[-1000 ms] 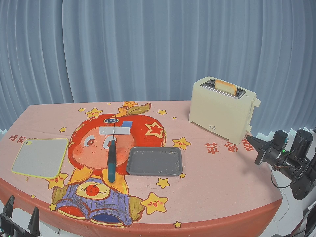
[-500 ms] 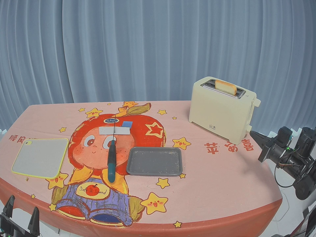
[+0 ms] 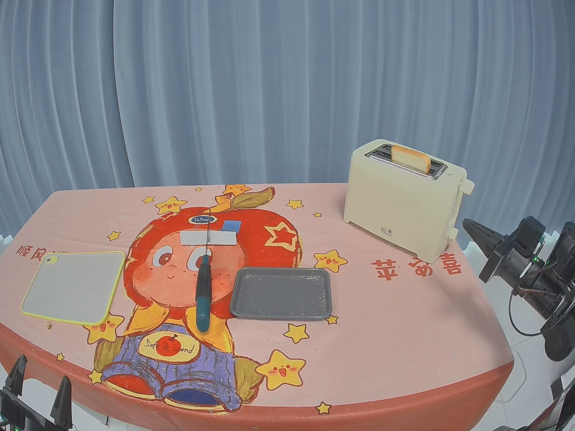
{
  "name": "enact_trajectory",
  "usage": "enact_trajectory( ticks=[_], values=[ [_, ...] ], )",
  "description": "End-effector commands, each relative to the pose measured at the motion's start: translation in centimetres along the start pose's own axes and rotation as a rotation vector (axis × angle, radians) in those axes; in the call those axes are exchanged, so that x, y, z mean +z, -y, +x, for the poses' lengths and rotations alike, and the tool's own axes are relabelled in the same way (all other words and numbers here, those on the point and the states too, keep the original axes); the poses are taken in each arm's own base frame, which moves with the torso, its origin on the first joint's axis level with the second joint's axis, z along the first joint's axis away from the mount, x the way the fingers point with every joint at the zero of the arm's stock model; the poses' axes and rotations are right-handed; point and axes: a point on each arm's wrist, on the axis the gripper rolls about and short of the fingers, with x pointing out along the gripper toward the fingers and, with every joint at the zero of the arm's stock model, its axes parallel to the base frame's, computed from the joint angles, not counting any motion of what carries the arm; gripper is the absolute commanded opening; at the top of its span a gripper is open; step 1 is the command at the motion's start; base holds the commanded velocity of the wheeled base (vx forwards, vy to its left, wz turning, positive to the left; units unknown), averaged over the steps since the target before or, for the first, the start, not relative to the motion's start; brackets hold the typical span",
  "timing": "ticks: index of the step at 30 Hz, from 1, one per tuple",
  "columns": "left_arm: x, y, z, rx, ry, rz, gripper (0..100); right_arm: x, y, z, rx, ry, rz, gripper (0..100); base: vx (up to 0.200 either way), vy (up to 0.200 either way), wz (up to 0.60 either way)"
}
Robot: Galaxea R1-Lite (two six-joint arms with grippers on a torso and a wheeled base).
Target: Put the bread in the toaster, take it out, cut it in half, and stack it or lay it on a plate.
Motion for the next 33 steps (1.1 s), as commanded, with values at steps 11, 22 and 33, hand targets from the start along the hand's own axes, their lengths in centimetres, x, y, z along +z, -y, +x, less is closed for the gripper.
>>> enact_trajectory(
  ticks=[11,22,33],
  values=[
    [-0.5,0.0,0.1,0.001,-0.016,0.0,100,2.0,-0.1,0.2,0.009,0.093,-0.02,0,0.0,0.0,0.0],
    [-0.5,0.0,0.1,0.001,-0.016,0.0,100,2.8,0.5,1.0,-0.01,0.135,0.026,0,0.0,0.0,0.0],
    [-0.5,0.0,0.1,0.001,-0.016,0.0,100,3.2,1.8,2.0,-0.05,0.163,0.031,0,0.0,0.0,0.0]
  ],
)
